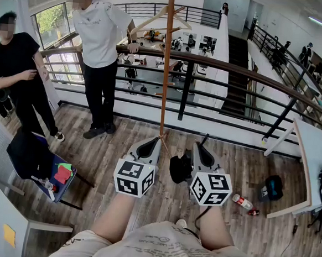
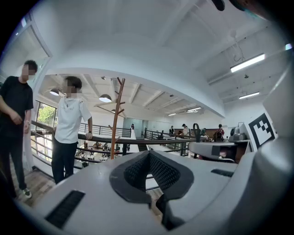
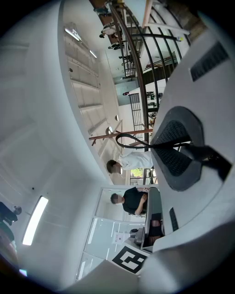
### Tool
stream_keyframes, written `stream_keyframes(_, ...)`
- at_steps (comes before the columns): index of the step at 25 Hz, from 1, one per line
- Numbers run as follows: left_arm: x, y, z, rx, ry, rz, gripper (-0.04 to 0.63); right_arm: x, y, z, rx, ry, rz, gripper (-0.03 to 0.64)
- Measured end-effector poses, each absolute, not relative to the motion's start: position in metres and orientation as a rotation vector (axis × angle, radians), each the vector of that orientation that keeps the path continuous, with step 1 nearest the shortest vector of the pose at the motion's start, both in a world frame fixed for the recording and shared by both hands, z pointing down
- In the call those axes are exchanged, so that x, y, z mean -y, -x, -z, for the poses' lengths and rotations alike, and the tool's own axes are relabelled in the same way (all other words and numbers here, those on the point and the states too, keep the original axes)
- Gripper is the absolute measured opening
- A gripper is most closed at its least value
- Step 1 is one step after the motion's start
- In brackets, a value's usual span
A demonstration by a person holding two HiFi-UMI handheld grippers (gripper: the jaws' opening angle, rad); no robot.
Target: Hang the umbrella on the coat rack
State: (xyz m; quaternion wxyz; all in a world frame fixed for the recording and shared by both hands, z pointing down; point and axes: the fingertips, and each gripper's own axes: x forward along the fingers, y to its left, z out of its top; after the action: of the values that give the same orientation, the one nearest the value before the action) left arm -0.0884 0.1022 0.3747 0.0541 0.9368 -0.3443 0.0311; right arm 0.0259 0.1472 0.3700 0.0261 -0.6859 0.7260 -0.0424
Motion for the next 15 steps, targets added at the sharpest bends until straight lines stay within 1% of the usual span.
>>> stream_keyframes(15, -0.122, 0.036, -0.381, 1.004, -2.865, -0.133, 0.005, -0.174, -0.076, -0.372, -2.213, 2.133, 0.157, 0.006)
